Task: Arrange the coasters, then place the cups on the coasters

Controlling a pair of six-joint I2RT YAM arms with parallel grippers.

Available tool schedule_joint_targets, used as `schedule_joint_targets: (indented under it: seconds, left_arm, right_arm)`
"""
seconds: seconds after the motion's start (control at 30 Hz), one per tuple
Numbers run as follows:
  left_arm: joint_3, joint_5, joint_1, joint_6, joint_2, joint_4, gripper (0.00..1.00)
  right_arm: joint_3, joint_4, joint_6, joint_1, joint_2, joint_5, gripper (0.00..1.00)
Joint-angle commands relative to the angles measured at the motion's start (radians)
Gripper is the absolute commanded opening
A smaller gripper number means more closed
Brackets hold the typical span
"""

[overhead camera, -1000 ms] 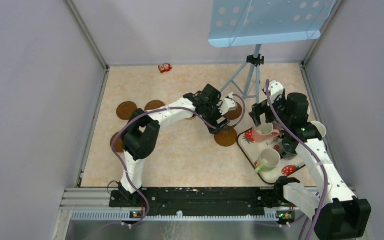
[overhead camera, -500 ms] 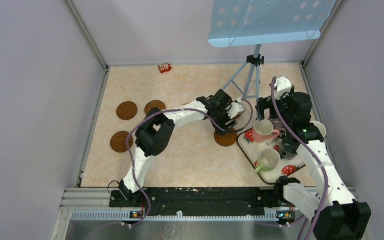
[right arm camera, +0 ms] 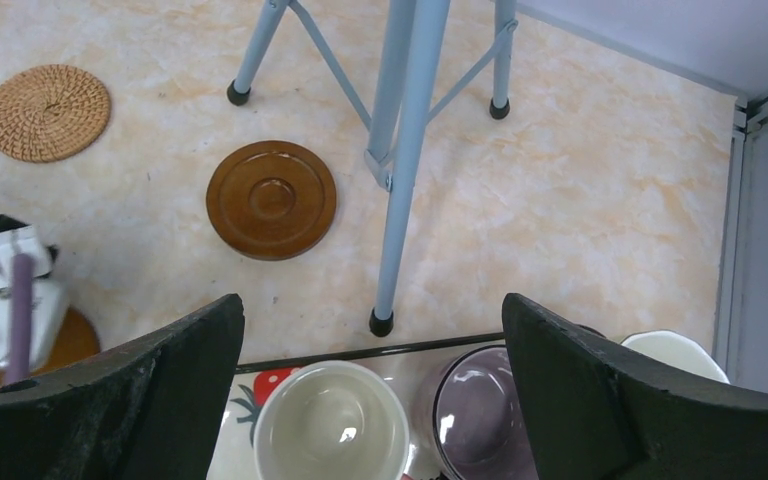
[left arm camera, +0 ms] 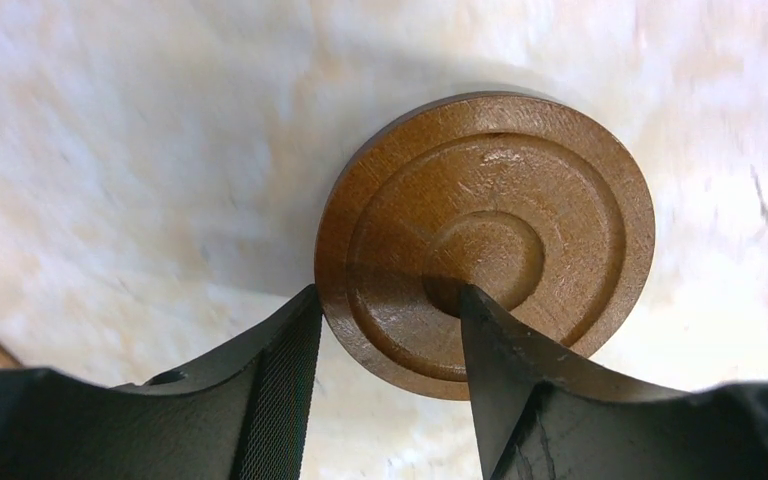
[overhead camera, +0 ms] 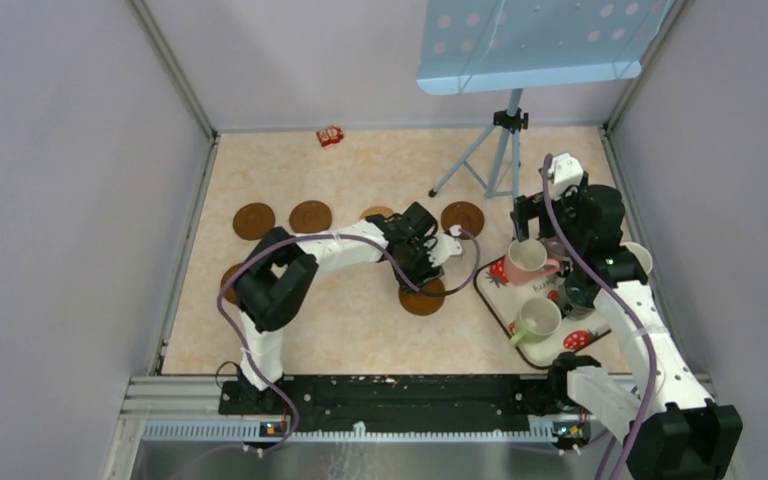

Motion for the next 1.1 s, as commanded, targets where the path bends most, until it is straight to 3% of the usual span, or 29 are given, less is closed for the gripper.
schedule_joint_targets:
  seconds: [0.0,0.37,0.6,0.63,0.83,1.07]
  left_arm:
    - [-0.195,-0.037,0.043,0.064,-0.106,-0.064,0.58]
    - [-0.426,0.016,0.447,0.179,-0.328,-0.053,0.61]
    - [-0.484,0.015,0.677,0.272,-0.426,-0.031,0.6]
    - [-0.481,0.019,0.702,0.279,-0.381,-0.027,0.6]
    - [-0.448,0.033,0.793,0.301,-0.349,-0.013,0.6]
    - [-0.411,0.022,0.813,0.293,-0.313,0.006,0.6]
  right_arm:
    - [0.022,0.036,-0.006,-0.007,-0.017,-0.029,0.99]
    - [0.018,0.021,-0.03,-0.007,-0.012,-0.086,0.99]
    - [0.018,0.02,-0.031,-0.008,-0.007,-0.092,0.99]
    - [0.017,0.019,-0.031,-0.008,-0.007,-0.094,0.99]
    - [0.017,0.02,-0.032,-0.007,-0.002,-0.094,0.99]
    - [0.015,0.02,-0.034,-0.007,0.001,-0.095,0.99]
